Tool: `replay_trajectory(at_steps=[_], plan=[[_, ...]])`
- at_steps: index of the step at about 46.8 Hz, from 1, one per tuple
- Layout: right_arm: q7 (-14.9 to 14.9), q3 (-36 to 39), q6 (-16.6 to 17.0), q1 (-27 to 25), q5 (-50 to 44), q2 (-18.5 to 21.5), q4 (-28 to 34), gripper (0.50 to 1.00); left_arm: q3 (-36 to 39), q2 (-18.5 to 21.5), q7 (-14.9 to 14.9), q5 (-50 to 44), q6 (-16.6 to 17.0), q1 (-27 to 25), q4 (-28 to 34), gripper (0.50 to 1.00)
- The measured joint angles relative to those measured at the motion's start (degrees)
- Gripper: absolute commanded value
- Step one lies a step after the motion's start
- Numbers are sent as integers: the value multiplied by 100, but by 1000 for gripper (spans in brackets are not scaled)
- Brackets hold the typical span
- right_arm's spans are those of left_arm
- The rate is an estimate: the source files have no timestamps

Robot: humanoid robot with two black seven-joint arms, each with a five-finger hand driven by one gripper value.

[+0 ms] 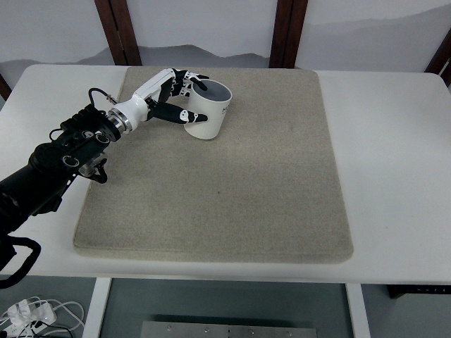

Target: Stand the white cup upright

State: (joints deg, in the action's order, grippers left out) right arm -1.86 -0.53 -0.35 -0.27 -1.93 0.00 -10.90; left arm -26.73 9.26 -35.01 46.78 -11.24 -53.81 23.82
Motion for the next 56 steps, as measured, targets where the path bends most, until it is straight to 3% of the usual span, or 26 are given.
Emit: replay_trajectory(at_steps=[17,32,37,40,43,47,52,56], plan=[[1,0,0,0,0,0,0,952,-31,-117,0,-186,18,10,8,500],[1,0,0,0,0,0,0,952,36,-249,0,-180,334,21,0,500],[0,0,0,0,0,0,0,952,37,-245,1,-179,341,71,-1,578],[0,0,0,0,0,0,0,952,37,-242,1,-181,341,88,-1,711],[0,0,0,0,0,0,0,952,32,-241,1,-190,339,93,-1,760],[-1,0,0,0,0,0,0,952,-18,-241,1,-205,334,99,-1,917],[-1,0,0,0,0,0,0,952,-21,-233,1,-344,325,107,4,994],[0,0,0,0,0,0,0,952,22,-229,1,-523,309,106,8,996]])
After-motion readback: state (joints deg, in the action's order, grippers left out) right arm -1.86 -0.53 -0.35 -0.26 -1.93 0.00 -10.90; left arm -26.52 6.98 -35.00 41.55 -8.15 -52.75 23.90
